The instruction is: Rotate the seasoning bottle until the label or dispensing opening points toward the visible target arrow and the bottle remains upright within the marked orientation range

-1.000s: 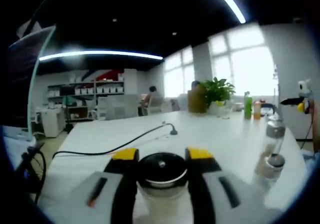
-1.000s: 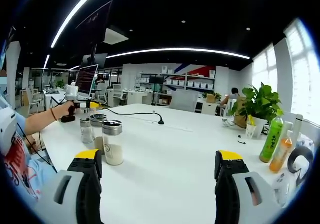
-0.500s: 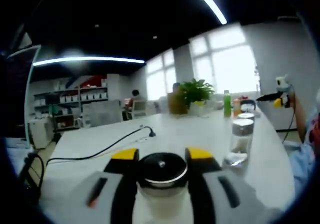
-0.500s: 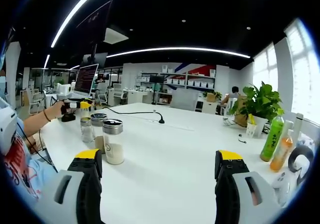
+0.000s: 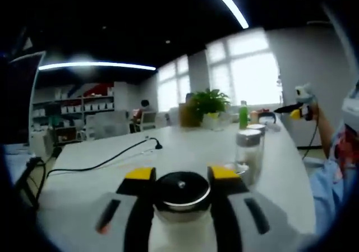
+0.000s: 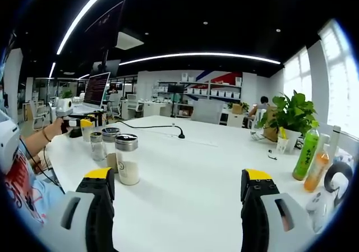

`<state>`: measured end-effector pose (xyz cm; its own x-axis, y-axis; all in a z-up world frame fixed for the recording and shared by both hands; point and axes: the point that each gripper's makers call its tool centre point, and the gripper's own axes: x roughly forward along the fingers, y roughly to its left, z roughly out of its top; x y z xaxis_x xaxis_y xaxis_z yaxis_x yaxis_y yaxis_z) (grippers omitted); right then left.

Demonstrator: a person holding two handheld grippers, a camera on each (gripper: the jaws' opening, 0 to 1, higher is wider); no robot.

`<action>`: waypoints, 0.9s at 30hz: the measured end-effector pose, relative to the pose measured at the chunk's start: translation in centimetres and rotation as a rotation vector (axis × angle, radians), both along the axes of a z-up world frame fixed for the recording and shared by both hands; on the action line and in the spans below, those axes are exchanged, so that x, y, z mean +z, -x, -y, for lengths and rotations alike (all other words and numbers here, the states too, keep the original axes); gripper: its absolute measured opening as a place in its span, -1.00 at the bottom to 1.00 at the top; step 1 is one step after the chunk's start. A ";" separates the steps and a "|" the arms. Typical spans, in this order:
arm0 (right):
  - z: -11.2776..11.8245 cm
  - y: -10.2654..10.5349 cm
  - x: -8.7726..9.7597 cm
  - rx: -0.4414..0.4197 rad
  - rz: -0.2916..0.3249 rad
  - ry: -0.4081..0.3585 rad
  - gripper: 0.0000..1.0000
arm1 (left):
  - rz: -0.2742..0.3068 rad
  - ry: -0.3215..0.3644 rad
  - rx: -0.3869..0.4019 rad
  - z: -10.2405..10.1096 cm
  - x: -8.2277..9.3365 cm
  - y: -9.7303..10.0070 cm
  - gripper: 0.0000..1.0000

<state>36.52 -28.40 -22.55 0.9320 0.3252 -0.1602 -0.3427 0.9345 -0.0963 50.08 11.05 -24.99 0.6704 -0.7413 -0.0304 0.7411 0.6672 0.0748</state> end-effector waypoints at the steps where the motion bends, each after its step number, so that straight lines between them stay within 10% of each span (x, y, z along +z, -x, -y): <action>1: 0.0 0.0 0.0 0.001 0.000 0.000 0.94 | 0.000 0.000 -0.002 0.0 -0.1 0.3 -0.23; 27: -0.1 -0.1 -0.3 0.002 -0.008 -0.006 0.93 | -0.039 -0.001 -0.013 0.5 -3.1 1.6 -0.23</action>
<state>36.58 -28.28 -22.80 0.9299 0.3283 -0.1656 -0.3455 0.9343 -0.0875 48.43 10.55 -28.11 0.6591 -0.7499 -0.0567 0.7521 0.6575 0.0462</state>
